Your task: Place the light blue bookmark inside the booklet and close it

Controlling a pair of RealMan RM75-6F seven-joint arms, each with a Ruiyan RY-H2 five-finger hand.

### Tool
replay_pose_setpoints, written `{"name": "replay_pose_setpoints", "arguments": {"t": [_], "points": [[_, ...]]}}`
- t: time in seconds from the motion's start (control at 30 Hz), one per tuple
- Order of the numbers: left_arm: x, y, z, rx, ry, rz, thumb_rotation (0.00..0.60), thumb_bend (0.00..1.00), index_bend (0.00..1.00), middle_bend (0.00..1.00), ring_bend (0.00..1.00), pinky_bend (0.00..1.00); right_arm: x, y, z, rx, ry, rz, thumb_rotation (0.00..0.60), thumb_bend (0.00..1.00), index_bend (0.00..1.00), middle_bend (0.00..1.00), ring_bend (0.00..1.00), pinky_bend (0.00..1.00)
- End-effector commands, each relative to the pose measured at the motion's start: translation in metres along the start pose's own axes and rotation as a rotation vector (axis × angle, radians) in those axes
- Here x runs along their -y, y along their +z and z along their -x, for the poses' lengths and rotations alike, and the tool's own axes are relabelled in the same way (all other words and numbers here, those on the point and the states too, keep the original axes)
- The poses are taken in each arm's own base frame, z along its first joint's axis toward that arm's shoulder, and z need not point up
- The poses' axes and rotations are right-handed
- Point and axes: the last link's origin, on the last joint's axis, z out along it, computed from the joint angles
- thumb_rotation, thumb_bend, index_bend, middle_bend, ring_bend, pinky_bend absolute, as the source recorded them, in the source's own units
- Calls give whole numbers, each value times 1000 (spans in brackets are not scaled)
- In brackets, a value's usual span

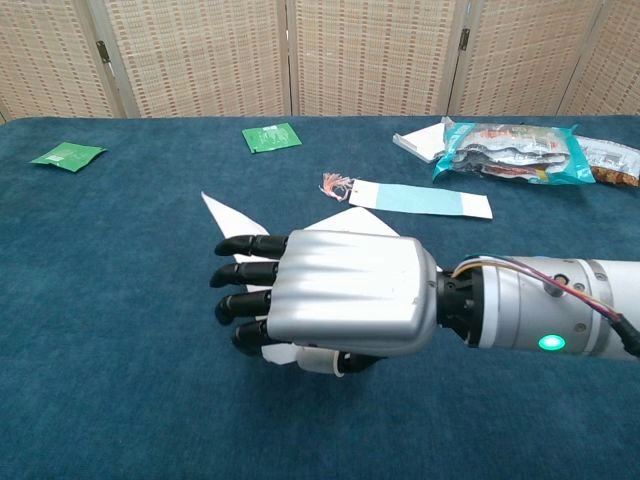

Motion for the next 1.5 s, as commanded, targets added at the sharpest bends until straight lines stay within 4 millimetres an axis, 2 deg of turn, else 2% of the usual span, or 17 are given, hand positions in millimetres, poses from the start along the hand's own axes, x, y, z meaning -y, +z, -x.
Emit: {"name": "replay_pose_setpoints", "arguments": {"t": [0.03,0.13,0.37,0.63,0.83,1.0,1.1,1.23,1.4,1.5], "points": [[0,0,0,-2,-1,1,600,269,191,163,152,202,1,6,-1,16,38,38,600,100,0,34,0,35],[0,0,0,-2,0,0,600,269,191,163,152,202,-1,9,-4,20,81,71,600,53,0,0,0,34],[1,0,-2,-9,2,-3,600,269,191,163,153,202,-11,7,-23,-60,129,127,600,12,0,0,0,34],[0,-1,-3,-11,0,0,600,269,191,163,152,202,-25,-3,-43,-141,169,207,600,10,0,0,0,34],[2,-2,-3,-13,-1,-1,600,269,191,163,152,202,-44,-23,-41,-113,202,312,600,9,0,0,0,35],[3,-2,-2,-10,2,-3,600,268,191,163,152,202,-60,-53,-25,5,193,422,600,16,0,8,1,66],[1,0,-1,-7,0,4,600,269,191,163,152,202,-66,-67,-15,82,213,478,600,55,0,50,32,128],[-3,1,1,-2,-4,17,600,269,191,163,152,202,-71,-76,-5,141,237,523,600,122,0,108,69,147],[-4,2,-1,-10,-4,21,600,269,191,163,152,202,-72,-73,5,182,258,530,600,217,18,139,76,146],[-4,1,-1,-3,0,19,600,269,191,163,152,202,-68,-64,8,191,297,505,600,362,19,140,76,147]]}}
